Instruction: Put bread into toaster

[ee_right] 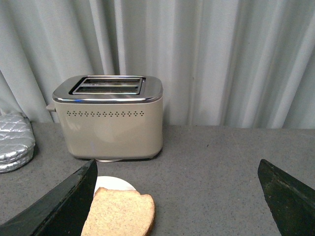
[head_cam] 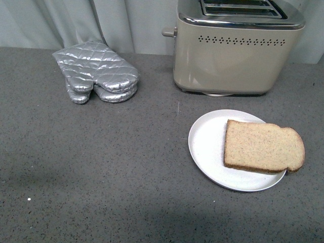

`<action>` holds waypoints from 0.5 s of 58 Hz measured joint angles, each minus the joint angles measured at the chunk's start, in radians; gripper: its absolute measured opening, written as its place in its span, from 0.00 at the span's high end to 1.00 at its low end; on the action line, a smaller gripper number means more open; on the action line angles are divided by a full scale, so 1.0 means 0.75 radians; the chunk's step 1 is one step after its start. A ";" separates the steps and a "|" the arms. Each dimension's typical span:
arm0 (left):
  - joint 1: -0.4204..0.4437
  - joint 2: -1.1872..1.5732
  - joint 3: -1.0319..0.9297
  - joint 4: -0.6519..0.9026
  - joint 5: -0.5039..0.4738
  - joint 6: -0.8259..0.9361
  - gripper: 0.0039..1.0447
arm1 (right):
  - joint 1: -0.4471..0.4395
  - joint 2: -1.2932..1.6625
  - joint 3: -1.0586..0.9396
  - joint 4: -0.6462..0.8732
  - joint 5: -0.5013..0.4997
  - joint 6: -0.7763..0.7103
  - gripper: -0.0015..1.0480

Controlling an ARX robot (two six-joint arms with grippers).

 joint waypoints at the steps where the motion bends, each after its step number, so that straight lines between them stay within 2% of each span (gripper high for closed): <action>1: 0.003 -0.013 -0.003 -0.009 0.004 0.001 0.92 | 0.000 0.000 0.000 0.000 0.001 0.000 0.09; 3: 0.017 -0.073 -0.017 -0.047 0.022 0.001 0.97 | 0.000 -0.001 0.000 0.000 0.002 0.000 0.09; 7: 0.034 -0.166 -0.033 -0.117 0.050 0.009 0.97 | 0.000 -0.001 0.000 0.000 0.001 0.000 0.09; 13: 0.065 -0.369 -0.033 -0.341 0.073 0.014 0.97 | 0.000 -0.001 0.000 0.000 0.001 0.000 0.09; 20: 0.096 -0.531 -0.050 -0.460 0.094 0.016 0.97 | 0.000 -0.001 0.000 0.000 0.000 0.000 0.09; 24: 0.168 -0.624 -0.065 -0.539 0.197 0.018 0.97 | 0.000 -0.001 0.000 0.000 0.000 0.000 0.09; 29: 0.212 -0.702 -0.070 -0.608 0.216 0.018 0.97 | 0.000 -0.001 0.000 0.000 0.001 0.000 0.09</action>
